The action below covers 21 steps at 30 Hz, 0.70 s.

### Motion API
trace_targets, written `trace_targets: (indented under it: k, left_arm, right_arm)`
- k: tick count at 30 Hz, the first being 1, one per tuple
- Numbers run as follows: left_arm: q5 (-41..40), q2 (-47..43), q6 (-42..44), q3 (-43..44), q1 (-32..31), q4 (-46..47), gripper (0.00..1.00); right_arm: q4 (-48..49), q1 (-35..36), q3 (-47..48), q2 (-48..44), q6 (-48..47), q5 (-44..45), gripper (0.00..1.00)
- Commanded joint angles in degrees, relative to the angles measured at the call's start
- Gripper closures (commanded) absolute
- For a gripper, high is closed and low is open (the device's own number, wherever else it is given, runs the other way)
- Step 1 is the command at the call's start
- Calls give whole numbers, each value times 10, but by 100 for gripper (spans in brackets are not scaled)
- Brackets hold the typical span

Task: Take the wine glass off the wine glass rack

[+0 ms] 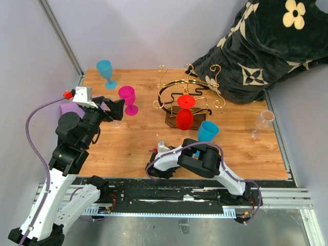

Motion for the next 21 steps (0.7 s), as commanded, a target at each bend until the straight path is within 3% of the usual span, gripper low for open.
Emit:
trace_targets:
  k: [1,5,13,17,21]
  left_arm:
    - [-1,-4,9,-10,-6,12,4]
    - [1,2,8,-12,-6,13,4]
    - [0,11,9,-16,-7,16,4]
    - [-2,15,9,-18,-8,16,4]
    - [-3,17,9,-19,-7,17,4]
  right_arm:
    - [9,-5,33,54,38,-17,99]
    - [-50,-5,67,128,106,5,99]
    - [-44,-5,59,166,152,7,99]
    - [-82,-5,83,195,188,10,89]
    - [-88,-5,93,206,200,7,86]
